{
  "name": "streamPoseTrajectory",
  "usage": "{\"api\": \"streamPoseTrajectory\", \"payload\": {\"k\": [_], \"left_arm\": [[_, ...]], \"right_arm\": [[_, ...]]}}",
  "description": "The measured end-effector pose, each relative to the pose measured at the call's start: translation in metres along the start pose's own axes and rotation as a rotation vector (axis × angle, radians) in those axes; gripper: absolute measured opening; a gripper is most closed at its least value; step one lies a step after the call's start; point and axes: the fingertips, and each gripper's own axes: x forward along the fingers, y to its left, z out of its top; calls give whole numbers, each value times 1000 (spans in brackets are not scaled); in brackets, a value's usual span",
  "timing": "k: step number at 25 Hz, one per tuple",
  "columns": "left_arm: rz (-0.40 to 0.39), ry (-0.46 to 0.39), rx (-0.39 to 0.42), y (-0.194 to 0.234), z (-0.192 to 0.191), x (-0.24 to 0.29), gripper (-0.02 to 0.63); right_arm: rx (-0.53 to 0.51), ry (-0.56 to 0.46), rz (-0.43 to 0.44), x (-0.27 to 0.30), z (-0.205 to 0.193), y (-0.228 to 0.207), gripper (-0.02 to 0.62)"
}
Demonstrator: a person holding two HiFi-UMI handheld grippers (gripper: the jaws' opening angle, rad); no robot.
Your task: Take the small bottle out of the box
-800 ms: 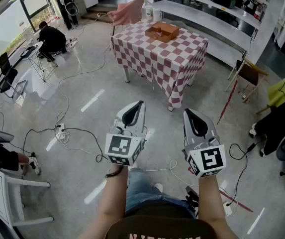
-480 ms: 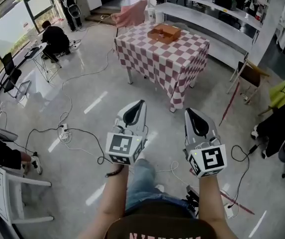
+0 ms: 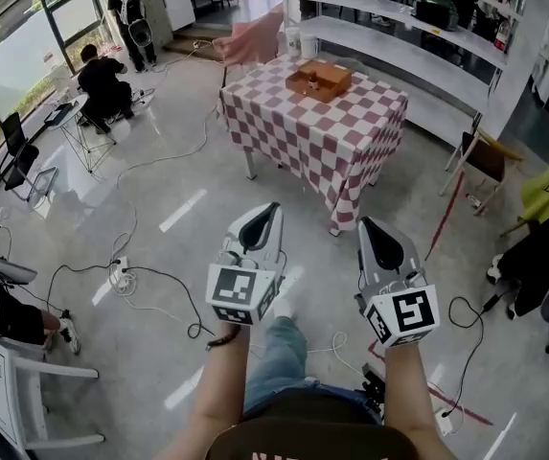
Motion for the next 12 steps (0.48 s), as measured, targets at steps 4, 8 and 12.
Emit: {"api": "streamPoseTrajectory", "payload": {"k": [4,8,12], "left_arm": [[-5,5,-25,36,-12,44,0],[-35,-6,-48,73,-19,100,0],[-49,2,-57,123,-33,157,0]], "right_arm": [[0,26,-11,52,-15,-18,0],[-5,42,-21,115,-24,-40,1],[-18,59,-16,186,-36,-55,0]]}}
